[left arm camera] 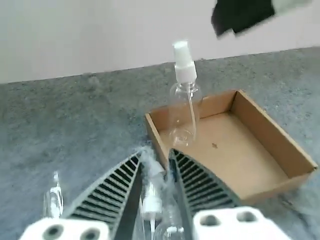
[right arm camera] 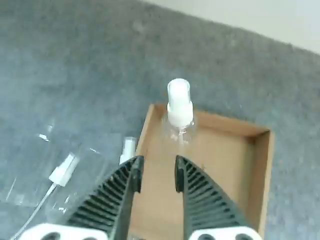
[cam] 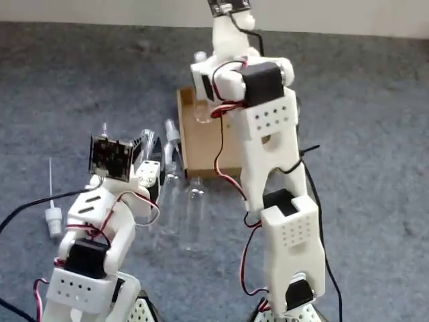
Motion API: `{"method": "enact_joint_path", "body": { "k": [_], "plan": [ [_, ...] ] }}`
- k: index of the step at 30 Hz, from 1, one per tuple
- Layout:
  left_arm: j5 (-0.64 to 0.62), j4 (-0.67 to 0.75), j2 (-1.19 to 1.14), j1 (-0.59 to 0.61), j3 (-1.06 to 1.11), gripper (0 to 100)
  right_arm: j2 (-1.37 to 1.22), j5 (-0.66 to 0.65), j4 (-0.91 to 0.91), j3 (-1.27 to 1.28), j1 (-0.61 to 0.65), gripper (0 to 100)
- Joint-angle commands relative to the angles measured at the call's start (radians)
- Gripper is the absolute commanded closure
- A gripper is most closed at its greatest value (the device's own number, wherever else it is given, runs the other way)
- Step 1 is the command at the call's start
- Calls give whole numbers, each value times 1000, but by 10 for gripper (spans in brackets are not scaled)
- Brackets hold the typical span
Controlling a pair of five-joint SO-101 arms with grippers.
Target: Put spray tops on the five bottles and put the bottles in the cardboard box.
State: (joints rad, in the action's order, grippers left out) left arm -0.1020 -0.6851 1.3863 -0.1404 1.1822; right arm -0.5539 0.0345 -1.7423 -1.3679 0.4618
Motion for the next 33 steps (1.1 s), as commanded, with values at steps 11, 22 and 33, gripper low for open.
{"method": "enact_joint_path", "body": {
  "k": [11,22,33],
  "plan": [
    [338,-560,-808,550,-806,899,384,117,15,935,242,820],
    [525,-548,-1213,929,-951,755,509,235,401,1455,334,778],
    [598,-463,-1331,1009,-938,755,509,311,634,1724,325,779]
  ]
}}
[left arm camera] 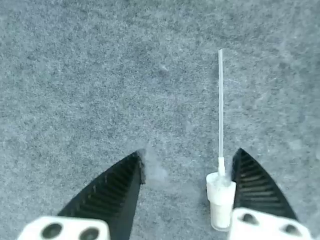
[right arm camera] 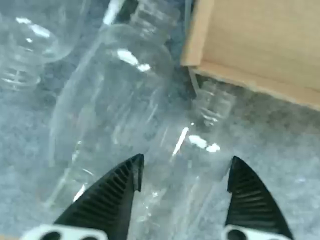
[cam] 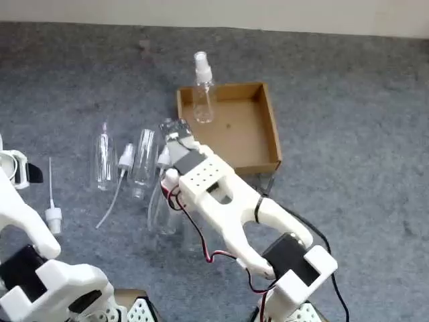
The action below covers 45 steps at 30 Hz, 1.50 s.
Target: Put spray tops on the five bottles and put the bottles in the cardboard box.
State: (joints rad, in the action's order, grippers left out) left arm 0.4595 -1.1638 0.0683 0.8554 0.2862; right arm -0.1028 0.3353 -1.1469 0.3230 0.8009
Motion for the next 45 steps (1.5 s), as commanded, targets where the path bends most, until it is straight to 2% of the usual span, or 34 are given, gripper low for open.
{"method": "enact_joint_path", "body": {
  "k": [1,8,13,19,22,27,30,32,38,41,45],
  "plan": [
    [44,17,-19,13,-28,755,59,6,39,48,-21,783],
    [77,23,-30,7,42,758,61,-17,15,85,-154,998],
    [201,23,-33,54,42,758,88,-157,-77,84,-265,995],
    [350,38,-36,150,47,760,308,-298,-177,85,-418,995],
    [402,110,-36,186,105,811,406,-393,-249,85,-501,995],
    [479,282,-35,194,309,852,437,-539,-292,85,-736,995],
    [474,347,-25,145,401,852,406,-597,-291,85,-845,995],
    [448,334,-24,87,443,852,378,-626,-277,85,-889,995],
    [209,244,-19,-107,449,852,277,-631,-211,85,-969,995],
    [187,184,12,-173,452,852,239,-632,-173,85,-989,995],
    [186,127,108,-188,450,852,194,-632,-134,85,-1000,995]
  ]
}}
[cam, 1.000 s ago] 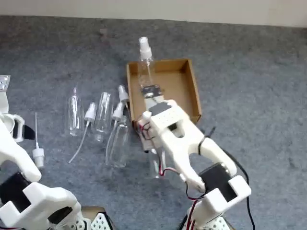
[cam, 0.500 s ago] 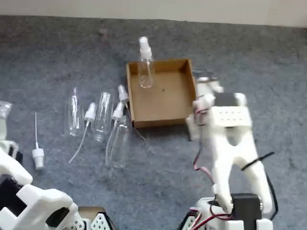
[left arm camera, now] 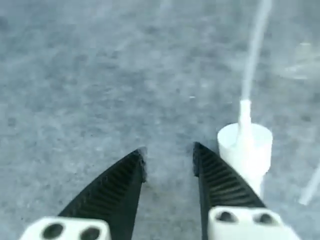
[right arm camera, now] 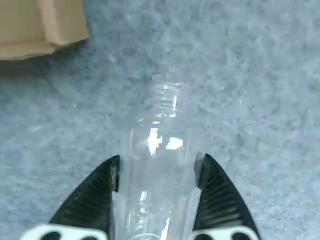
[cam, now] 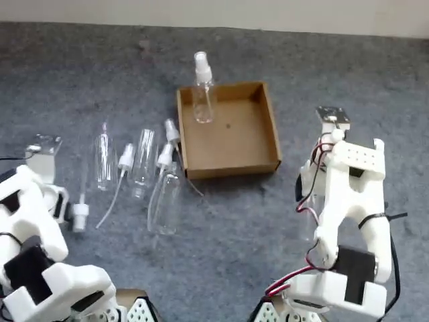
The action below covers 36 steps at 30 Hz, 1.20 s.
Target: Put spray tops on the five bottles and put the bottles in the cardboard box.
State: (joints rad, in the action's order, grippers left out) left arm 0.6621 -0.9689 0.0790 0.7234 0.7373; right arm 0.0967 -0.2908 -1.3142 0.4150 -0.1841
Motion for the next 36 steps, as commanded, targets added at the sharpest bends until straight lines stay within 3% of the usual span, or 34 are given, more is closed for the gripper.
{"method": "enact_joint_path", "body": {
  "k": [1,4,8,14,19,25,30,36],
  "plan": [
    [-14,-87,131,-56,-1,852,-18,-6,38,-7,-15,995],
    [26,-121,245,-50,-2,855,-54,-6,38,-8,-10,995],
    [224,-123,394,-4,5,854,-74,-15,39,-8,-15,995],
    [686,-123,476,-87,7,852,-79,-77,38,-8,-12,995],
    [753,-112,475,-240,25,831,-79,-77,38,-7,-16,995],
    [1007,37,475,-352,217,740,-79,-77,38,-8,-12,995],
    [1068,239,475,-360,374,741,-79,-77,33,-8,-15,995],
    [1053,255,475,-251,400,834,-76,-77,30,-8,-15,995]
  ]
}}
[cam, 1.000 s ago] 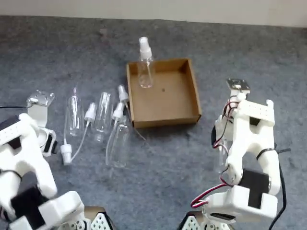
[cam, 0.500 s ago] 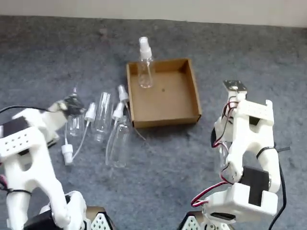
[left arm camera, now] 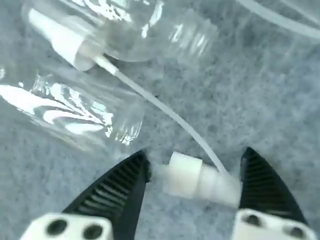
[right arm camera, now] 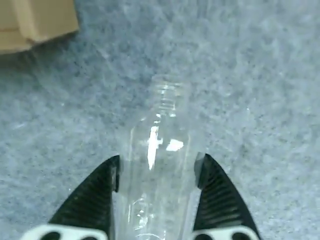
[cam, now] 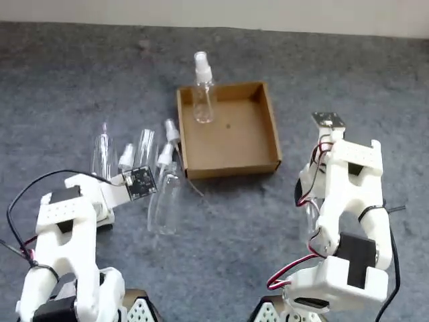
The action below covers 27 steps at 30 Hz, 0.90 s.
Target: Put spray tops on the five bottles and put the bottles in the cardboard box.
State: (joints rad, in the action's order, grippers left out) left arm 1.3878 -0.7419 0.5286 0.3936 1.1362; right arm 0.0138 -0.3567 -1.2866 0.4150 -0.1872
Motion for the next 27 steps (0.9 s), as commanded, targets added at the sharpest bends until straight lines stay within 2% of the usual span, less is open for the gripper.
{"method": "enact_joint_path", "body": {
  "k": [1,6,11,19,24,27],
  "plan": [
    [301,28,28,102,-1,848,7,-11,2,-8,-12,995],
    [114,29,33,209,-1,901,7,-11,1,-8,-12,995],
    [-130,29,35,303,-1,926,8,-9,-1,-8,-10,995],
    [-592,29,35,321,-8,925,10,-8,-36,-8,-5,995],
    [-628,23,35,323,-151,923,10,-9,-48,-8,-5,995],
    [-520,-14,27,337,-282,922,10,-9,-48,-8,-5,995]
  ]
}}
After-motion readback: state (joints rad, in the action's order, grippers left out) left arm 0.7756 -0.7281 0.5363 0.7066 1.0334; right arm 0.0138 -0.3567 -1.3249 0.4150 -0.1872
